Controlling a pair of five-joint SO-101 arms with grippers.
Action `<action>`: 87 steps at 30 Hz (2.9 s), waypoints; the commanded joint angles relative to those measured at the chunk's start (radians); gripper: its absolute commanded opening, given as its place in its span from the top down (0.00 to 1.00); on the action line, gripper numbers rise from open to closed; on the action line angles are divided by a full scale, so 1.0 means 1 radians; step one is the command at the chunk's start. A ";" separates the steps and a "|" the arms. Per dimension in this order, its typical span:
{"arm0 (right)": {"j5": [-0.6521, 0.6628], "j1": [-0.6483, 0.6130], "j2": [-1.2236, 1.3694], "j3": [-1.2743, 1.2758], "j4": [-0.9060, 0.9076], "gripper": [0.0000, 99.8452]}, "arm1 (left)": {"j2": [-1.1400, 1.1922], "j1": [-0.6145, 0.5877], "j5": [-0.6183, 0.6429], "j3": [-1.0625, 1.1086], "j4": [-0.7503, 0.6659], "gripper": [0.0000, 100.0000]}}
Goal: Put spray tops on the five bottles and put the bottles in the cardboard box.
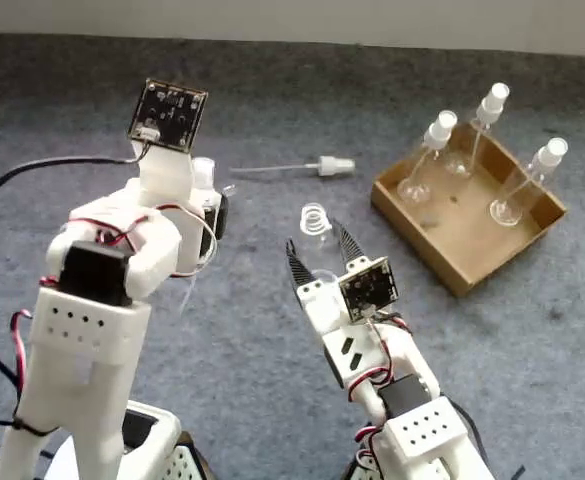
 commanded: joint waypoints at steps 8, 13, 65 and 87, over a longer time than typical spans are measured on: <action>0.002 -0.005 -0.012 0.151 0.027 0.92 | -0.289 0.206 0.002 0.249 -0.603 1.00; 0.002 -0.005 -0.012 0.151 0.036 0.92 | -0.334 0.206 0.003 0.248 -0.770 1.00; 0.002 -0.005 -0.012 0.151 0.082 0.92 | -0.387 0.311 0.304 0.361 -0.827 1.00; 0.003 -0.001 -0.012 0.151 0.082 0.92 | -0.378 0.351 0.298 0.731 -1.071 1.00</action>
